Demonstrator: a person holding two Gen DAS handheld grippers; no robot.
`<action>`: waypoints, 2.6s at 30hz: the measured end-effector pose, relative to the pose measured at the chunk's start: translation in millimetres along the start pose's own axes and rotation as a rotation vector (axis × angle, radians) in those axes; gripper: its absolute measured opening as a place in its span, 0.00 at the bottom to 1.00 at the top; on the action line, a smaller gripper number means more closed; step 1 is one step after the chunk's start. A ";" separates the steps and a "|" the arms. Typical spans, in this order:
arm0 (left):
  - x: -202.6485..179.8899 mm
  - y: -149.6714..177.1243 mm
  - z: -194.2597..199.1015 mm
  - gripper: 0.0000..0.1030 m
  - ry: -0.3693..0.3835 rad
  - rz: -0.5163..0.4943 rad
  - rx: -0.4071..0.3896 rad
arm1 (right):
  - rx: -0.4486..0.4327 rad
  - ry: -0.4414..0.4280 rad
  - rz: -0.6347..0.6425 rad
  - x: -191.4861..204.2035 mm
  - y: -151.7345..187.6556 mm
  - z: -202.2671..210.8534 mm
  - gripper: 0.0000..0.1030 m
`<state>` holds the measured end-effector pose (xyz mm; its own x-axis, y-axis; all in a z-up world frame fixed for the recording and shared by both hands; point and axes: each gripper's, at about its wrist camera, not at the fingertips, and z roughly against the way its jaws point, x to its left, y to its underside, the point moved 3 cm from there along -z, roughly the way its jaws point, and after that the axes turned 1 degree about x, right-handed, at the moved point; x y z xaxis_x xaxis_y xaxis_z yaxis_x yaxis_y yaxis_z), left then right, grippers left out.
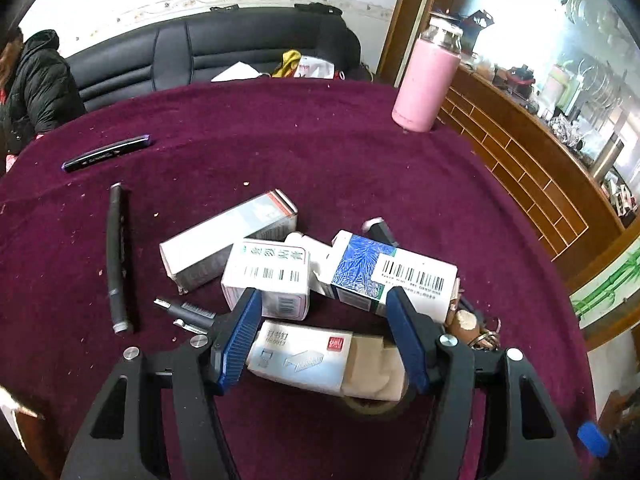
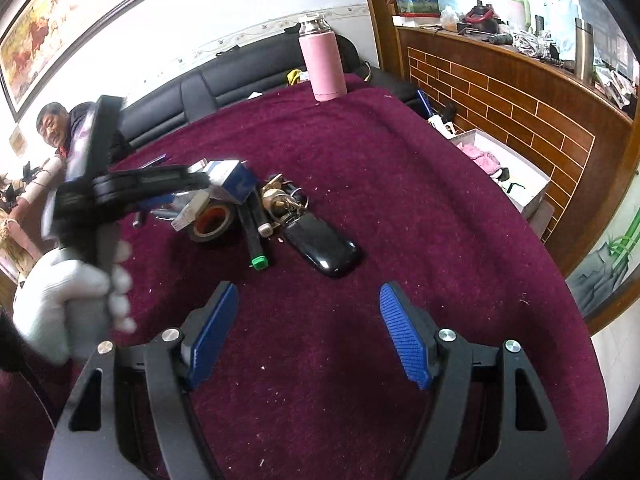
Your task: Organize objects
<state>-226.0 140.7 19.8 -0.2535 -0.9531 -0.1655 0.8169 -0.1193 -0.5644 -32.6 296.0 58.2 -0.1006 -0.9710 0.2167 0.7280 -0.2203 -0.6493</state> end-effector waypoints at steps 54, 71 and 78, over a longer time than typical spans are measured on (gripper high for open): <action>62.6 116.6 137.8 0.58 0.207 -0.016 0.044 | 0.079 -0.146 0.208 78.5 20.3 4.6 0.81; 52.8 138.8 89.2 0.57 0.017 -0.092 0.116 | 0.122 -0.194 0.090 57.9 28.0 6.5 0.82; 64.4 118.8 65.4 0.45 0.084 -0.040 0.140 | 0.100 -0.180 0.087 54.8 22.6 14.4 0.82</action>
<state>-111.4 46.9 -5.0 -0.3252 -0.9208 -0.2153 0.8679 -0.2002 -0.4547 -11.9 239.2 65.9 0.0816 -0.9518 0.2956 0.7929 -0.1177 -0.5978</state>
